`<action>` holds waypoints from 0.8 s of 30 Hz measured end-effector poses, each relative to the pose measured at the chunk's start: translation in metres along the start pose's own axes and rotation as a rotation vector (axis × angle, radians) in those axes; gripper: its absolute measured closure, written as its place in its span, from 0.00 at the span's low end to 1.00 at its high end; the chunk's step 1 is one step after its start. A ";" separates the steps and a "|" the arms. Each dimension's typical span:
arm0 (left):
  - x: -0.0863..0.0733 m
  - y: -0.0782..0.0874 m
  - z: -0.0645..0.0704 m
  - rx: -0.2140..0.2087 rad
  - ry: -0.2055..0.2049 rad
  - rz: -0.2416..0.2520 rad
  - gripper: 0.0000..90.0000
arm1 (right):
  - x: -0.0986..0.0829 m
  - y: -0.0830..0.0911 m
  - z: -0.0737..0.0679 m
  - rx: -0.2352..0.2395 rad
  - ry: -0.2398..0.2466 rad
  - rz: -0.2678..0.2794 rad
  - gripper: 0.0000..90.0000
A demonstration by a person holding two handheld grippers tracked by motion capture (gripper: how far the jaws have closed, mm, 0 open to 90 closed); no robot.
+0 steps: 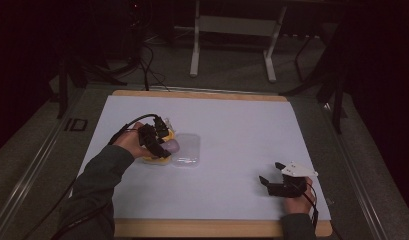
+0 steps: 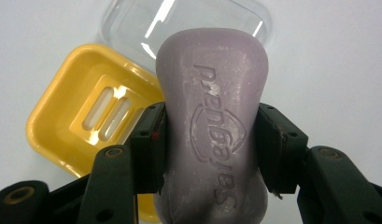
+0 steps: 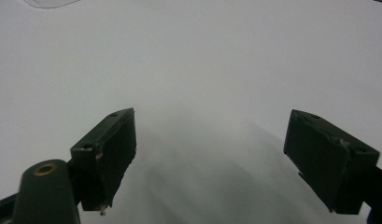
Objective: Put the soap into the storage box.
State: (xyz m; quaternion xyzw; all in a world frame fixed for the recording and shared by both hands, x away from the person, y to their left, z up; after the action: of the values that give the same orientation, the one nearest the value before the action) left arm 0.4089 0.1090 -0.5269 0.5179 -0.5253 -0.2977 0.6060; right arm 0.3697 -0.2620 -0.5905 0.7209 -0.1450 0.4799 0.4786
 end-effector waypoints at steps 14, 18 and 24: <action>-0.007 -0.001 -0.012 0.031 0.085 -0.012 0.55 | 0.000 0.000 0.000 -0.001 0.001 0.000 0.19; -0.007 -0.001 -0.014 0.042 0.100 -0.018 0.55 | 0.000 0.000 0.000 -0.001 0.001 -0.001 0.19; -0.009 -0.004 -0.018 0.051 0.141 -0.024 0.55 | 0.000 0.000 0.000 -0.001 0.003 0.000 0.19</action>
State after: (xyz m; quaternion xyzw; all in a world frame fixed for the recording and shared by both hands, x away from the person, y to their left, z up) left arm 0.4243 0.1213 -0.5316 0.5591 -0.4824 -0.2542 0.6245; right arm 0.3695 -0.2618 -0.5906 0.7199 -0.1446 0.4808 0.4792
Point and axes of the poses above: each handheld gripper's, and its own axes: y roughly backward along the jaws, x roughly out of its top, z roughly to its right, the point moved 10 cm from there along -y, roughly forward along the jaws, and after that the axes turned 11 degrees about -y, right-handed, at the moved point
